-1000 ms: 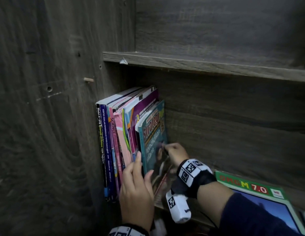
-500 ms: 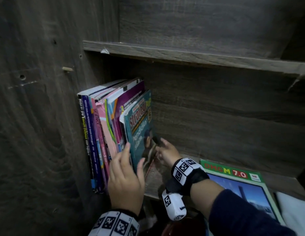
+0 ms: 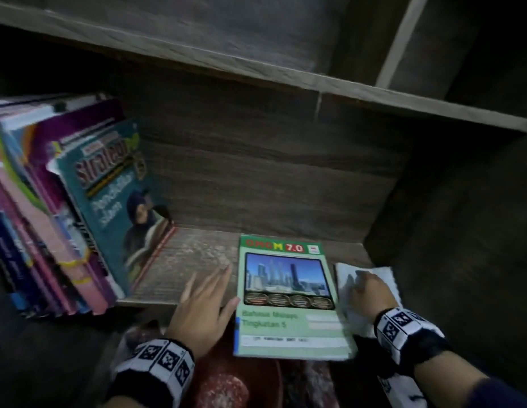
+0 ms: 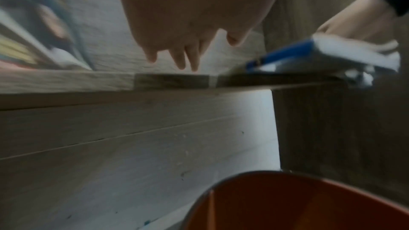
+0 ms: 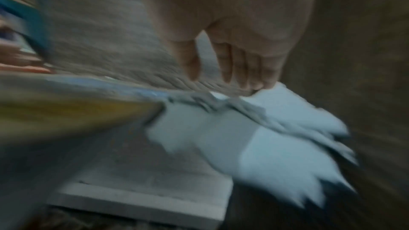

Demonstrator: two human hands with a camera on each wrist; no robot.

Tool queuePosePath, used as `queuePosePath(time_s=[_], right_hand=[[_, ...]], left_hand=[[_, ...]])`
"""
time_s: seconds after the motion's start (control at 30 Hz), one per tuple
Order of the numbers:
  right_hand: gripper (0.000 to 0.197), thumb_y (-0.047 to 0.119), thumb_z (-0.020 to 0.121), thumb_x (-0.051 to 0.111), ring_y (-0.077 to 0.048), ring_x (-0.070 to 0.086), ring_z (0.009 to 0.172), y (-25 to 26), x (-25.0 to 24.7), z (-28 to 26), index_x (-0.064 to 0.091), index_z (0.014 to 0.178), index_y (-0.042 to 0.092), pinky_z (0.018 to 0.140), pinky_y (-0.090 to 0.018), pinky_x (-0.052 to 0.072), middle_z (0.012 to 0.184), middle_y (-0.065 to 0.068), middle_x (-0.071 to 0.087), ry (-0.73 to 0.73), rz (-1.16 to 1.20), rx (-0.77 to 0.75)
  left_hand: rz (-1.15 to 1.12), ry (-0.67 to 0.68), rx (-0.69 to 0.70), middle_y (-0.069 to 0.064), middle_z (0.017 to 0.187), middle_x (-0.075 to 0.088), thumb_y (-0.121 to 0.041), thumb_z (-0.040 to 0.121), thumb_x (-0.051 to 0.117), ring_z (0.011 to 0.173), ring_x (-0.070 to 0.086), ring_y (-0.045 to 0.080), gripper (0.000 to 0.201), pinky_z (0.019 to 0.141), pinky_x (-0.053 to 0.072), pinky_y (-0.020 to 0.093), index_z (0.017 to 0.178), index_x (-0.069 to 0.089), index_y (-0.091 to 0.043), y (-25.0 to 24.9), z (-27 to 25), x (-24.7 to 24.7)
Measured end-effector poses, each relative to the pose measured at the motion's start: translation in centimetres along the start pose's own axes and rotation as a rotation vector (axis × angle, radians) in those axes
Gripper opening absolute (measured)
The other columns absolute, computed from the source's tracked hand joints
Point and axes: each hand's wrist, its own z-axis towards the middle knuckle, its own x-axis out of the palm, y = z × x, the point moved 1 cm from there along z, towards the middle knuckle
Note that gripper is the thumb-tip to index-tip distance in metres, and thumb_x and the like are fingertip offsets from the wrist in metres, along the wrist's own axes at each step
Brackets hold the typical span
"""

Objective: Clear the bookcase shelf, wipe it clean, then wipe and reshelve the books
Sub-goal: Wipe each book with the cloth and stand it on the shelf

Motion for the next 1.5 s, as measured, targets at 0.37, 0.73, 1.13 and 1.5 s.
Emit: queuePosePath(time_s=[0.37, 0.73, 1.13, 1.5], right_hand=[[0.055, 0.031, 0.100, 0.028, -0.031, 0.019, 0.142, -1.5, 3.5, 0.7, 0.017, 0.150, 0.010, 0.114, -0.045, 0.022, 0.154, -0.017, 0.022, 0.088, -0.274, 0.033], [0.036, 0.012, 0.100, 0.039, -0.039, 0.058, 0.107, 1.4, -1.1, -1.0, 0.051, 0.134, 0.004, 0.083, -0.033, 0.042, 0.117, -0.028, 0.061, -0.030, 0.219, 0.002], [0.067, 0.065, 0.095, 0.011, -0.027, -0.025, 0.144, 6.9, 4.3, -0.6, -0.016, 0.150, 0.038, 0.117, -0.048, -0.014, 0.157, 0.006, -0.027, 0.359, -0.333, -0.368], [0.064, 0.054, 0.100, 0.015, -0.024, -0.014, 0.148, 11.0, 3.9, 5.7, -0.005, 0.154, 0.025, 0.117, -0.053, -0.008, 0.161, 0.000, -0.015, 0.369, -0.264, -0.344]], left_hand=[[0.017, 0.149, -0.023, -0.024, 0.154, -0.020, -0.073, 0.068, -0.032, 0.134, -0.032, -0.009, 0.091, 0.108, -0.031, 0.034, 0.150, -0.018, -0.035, -1.4, 0.9, 2.7], [-0.033, 0.070, -0.019, -0.024, 0.157, -0.011, -0.073, 0.070, -0.032, 0.140, -0.020, -0.010, 0.095, 0.114, -0.023, 0.035, 0.153, -0.005, -0.036, -1.3, 0.6, 3.1], [-0.036, 0.063, -0.010, -0.025, 0.154, -0.019, -0.066, 0.078, -0.023, 0.140, -0.022, -0.008, 0.079, 0.115, -0.020, 0.039, 0.151, -0.012, -0.038, -1.2, 0.7, 3.3], [0.009, -0.051, 0.021, -0.010, 0.151, 0.038, -0.048, 0.102, 0.013, 0.140, 0.033, 0.005, 0.059, 0.113, 0.016, 0.045, 0.148, 0.039, -0.020, -0.5, 0.4, 4.1]])
